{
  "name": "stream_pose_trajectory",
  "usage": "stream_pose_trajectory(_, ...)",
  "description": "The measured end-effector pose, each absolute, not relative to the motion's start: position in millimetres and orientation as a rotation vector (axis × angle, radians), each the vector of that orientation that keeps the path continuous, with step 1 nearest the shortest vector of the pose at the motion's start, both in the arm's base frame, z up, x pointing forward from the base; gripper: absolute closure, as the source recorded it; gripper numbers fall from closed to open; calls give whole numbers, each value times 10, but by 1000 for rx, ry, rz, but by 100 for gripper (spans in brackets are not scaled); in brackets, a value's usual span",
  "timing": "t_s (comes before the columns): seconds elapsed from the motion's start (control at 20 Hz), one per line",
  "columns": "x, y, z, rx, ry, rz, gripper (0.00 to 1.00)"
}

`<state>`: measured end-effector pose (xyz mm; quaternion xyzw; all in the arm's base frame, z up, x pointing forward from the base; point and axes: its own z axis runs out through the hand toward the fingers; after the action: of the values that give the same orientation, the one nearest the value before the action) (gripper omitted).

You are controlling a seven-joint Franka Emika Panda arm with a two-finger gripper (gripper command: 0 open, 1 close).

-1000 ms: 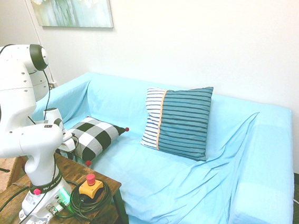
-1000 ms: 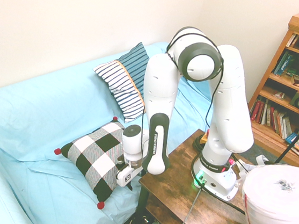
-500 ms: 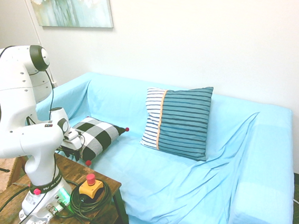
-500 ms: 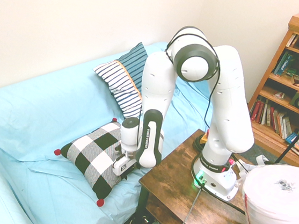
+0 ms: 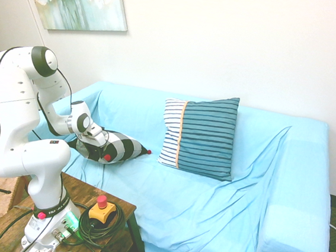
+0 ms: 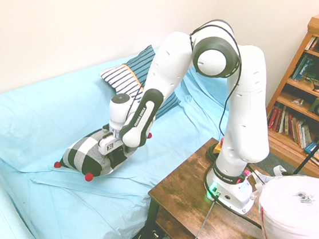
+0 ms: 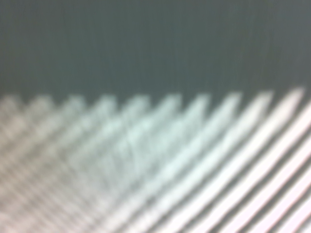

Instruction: Lift the pillow

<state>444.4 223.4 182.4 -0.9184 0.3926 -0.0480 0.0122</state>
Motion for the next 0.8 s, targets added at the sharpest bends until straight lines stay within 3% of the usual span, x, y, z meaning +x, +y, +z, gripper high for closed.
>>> stream_pose_trajectory(0.3,5540,2234,2623,-2788,1224,-273,0)
stream_pose_trajectory(0.8,7047,2097,3119,-2719,1214,-421,0)
